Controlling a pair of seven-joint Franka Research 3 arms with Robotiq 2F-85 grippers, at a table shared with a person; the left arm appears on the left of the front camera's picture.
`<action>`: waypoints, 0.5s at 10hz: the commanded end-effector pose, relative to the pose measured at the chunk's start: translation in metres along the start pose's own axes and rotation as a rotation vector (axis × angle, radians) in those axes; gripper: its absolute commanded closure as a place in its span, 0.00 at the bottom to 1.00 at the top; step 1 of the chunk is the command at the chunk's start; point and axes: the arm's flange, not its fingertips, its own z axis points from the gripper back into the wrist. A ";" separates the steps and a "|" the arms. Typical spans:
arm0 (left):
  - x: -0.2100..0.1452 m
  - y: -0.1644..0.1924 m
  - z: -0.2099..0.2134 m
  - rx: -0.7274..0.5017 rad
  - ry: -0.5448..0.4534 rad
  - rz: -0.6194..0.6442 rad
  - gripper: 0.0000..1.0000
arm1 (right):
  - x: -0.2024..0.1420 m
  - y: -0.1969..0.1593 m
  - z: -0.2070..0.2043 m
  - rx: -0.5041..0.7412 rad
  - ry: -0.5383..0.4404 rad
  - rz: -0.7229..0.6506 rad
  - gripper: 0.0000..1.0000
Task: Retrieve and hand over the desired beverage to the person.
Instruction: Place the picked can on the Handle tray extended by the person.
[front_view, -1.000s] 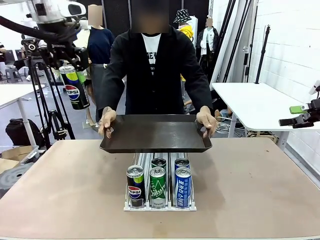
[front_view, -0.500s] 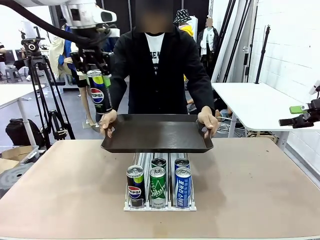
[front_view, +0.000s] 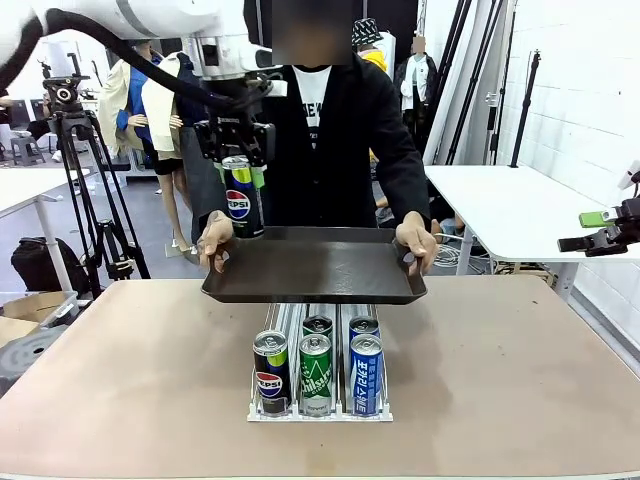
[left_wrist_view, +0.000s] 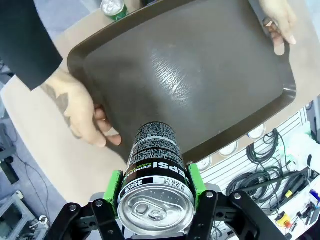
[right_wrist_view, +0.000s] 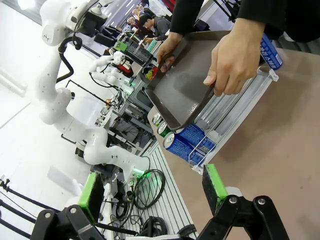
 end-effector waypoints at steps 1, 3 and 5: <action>0.021 -0.004 0.008 0.023 -0.008 -0.002 1.00 | -0.001 0.001 -0.001 0.007 -0.005 0.012 0.00; 0.034 -0.009 -0.005 0.032 0.004 -0.024 1.00 | -0.001 0.001 -0.001 0.007 -0.005 0.012 0.00; 0.042 -0.011 -0.016 0.045 0.000 -0.040 1.00 | -0.001 0.001 -0.001 0.007 -0.005 0.012 0.00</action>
